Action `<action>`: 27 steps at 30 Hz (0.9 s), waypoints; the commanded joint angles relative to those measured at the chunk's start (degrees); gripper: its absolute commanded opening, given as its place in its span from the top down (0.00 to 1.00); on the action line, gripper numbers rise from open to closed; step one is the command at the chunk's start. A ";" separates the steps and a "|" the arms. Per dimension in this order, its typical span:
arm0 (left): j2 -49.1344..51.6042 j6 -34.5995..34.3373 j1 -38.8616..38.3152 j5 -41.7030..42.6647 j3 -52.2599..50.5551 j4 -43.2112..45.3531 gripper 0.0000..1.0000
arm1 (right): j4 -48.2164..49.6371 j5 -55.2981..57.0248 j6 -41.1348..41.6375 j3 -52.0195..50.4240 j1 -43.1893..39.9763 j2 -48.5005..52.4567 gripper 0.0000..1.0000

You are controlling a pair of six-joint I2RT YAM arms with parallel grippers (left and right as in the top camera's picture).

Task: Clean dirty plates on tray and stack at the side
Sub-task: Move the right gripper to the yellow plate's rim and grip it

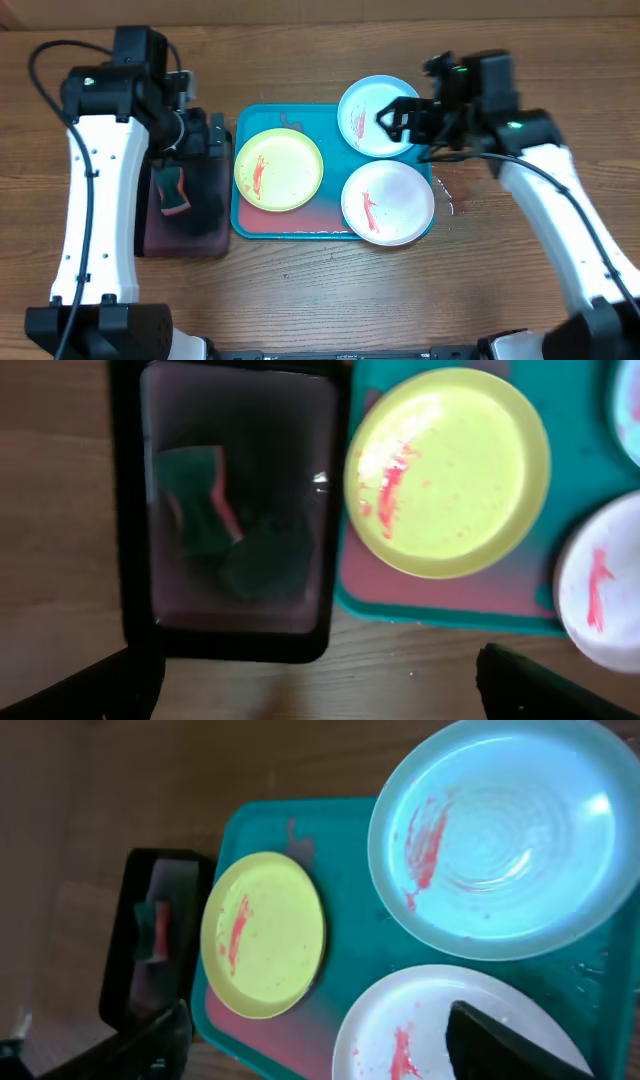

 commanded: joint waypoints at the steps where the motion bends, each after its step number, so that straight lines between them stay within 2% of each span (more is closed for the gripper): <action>1: -0.81 -6.88 2.62 -4.83 1.09 0.22 0.00 | 2.08 6.73 6.10 1.18 5.27 2.12 0.24; 3: -0.70 -6.84 3.76 -5.03 1.09 1.22 0.00 | 3.54 11.65 7.89 1.16 8.72 4.63 0.28; 8: -0.66 -6.82 4.20 -5.03 1.09 3.93 0.00 | 6.32 18.21 10.05 1.16 14.08 11.28 0.31; 19: -0.59 -6.82 4.17 -5.66 1.05 3.69 0.00 | 16.33 20.46 12.41 1.16 18.78 22.77 0.45; 27: -0.59 -6.82 4.17 -5.66 1.03 3.69 0.00 | 18.14 21.29 13.38 1.16 19.74 27.28 0.51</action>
